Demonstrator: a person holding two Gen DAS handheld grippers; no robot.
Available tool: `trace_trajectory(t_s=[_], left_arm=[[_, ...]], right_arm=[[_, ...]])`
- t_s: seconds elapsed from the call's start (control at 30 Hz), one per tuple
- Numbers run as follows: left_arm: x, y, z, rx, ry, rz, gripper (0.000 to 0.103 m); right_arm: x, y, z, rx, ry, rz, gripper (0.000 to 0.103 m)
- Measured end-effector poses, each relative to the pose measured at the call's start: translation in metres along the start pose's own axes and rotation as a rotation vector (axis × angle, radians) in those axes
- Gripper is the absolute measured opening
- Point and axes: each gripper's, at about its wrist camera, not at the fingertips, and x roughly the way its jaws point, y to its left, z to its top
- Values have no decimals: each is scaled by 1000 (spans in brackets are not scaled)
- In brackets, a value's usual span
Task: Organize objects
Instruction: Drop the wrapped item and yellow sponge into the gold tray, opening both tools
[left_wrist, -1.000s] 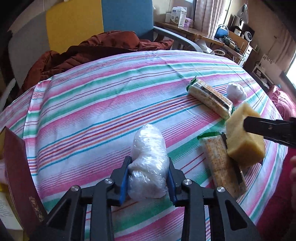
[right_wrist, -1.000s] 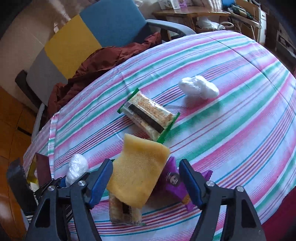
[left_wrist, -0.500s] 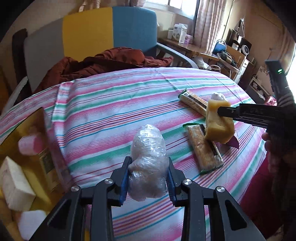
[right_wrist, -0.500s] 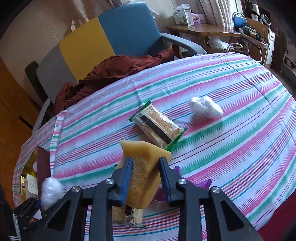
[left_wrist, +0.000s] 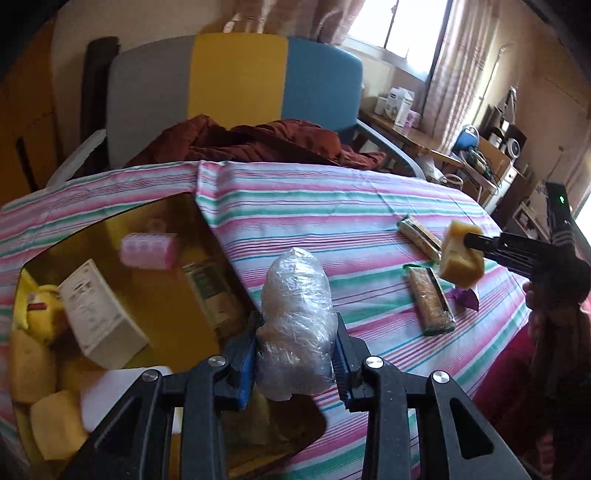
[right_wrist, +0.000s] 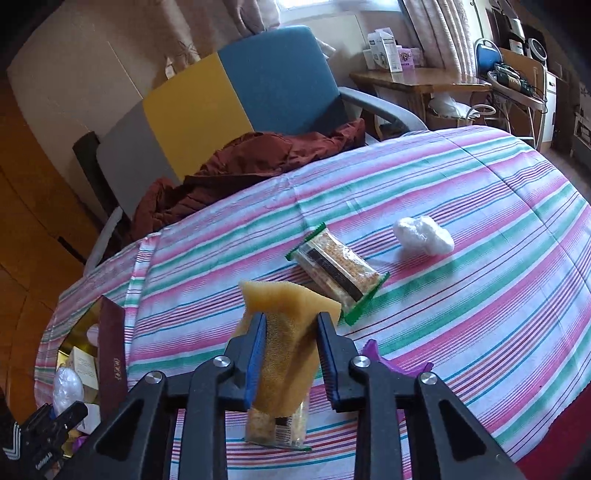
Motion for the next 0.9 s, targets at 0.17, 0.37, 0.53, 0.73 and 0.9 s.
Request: trace_trajectory(t_s=[0.17,0.37,0.53,0.73,0.9], left_arm=[[-19,30,-9,-66,-20,6,35],[-40,57,-22,-126,-43,9,35],[-56,81,-22,-184,-78,20,35],[-64,105,-7,-253,-106,-13,36],[-56,108,20,-231,-134,-7,41]], right_arm=[[-14,20,-8,-26,-5,57,27],[-25,81,-28,-122,20,188,27],[-25,145,-52,-218,71,323,27],[-14,210,-80,-308,160,433,27],[10,239,-101,-370,235,406,30]])
